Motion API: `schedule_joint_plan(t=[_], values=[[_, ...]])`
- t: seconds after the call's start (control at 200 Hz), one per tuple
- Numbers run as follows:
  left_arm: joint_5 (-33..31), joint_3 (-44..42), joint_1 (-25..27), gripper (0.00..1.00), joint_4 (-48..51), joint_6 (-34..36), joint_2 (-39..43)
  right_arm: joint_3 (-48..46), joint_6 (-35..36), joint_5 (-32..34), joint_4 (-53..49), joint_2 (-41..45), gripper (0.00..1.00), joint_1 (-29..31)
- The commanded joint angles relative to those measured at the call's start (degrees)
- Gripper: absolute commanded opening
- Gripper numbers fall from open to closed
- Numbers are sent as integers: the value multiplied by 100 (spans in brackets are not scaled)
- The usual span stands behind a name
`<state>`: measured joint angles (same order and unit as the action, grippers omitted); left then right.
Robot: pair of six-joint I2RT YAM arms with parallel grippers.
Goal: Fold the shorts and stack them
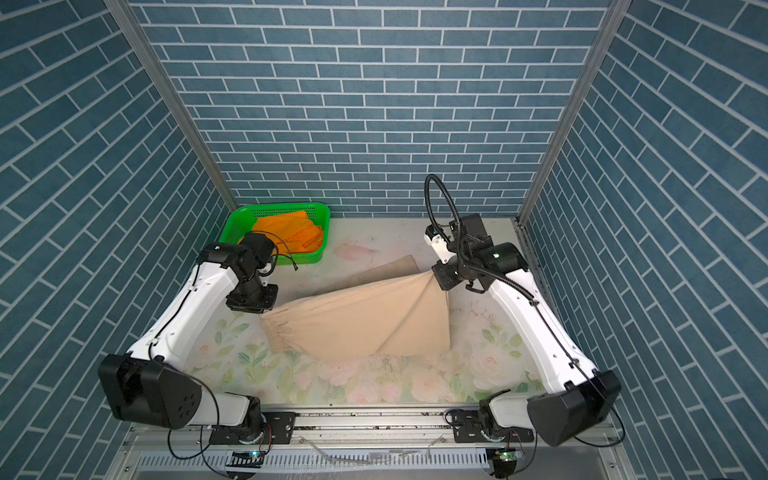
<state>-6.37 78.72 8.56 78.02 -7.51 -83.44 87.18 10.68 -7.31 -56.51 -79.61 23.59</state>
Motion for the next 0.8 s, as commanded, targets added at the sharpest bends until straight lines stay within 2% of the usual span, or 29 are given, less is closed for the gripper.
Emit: schedule_joint_plan(t=[0.0,0.16,0.375,0.595,0.64,0.715,0.74,0.795], values=[[-363,-61,-236,0,-41,153,-379,455,512,-174,142,-584,0,-289],[-299,-129,-532,0,-242,188,-871,1042,789,-607,222,-1764,0,-633],[-366,121,-671,0,-399,171,-1839,2295,1058,-875,-12,-3386,0,-729],[-584,416,-769,0,-641,92,-2621,2920,954,-1254,112,-4376,0,-725],[-601,413,-830,1,-705,59,-2690,2903,904,-1377,213,-4475,16,-725],[-644,425,-905,3,-776,15,-2818,2757,805,-1607,458,-4536,29,-725],[-666,438,-929,7,-788,2,-2854,2702,757,-1680,553,-4537,36,-727],[-795,434,-957,7,-841,-39,-2850,2568,635,-1861,777,-4489,48,-716]])
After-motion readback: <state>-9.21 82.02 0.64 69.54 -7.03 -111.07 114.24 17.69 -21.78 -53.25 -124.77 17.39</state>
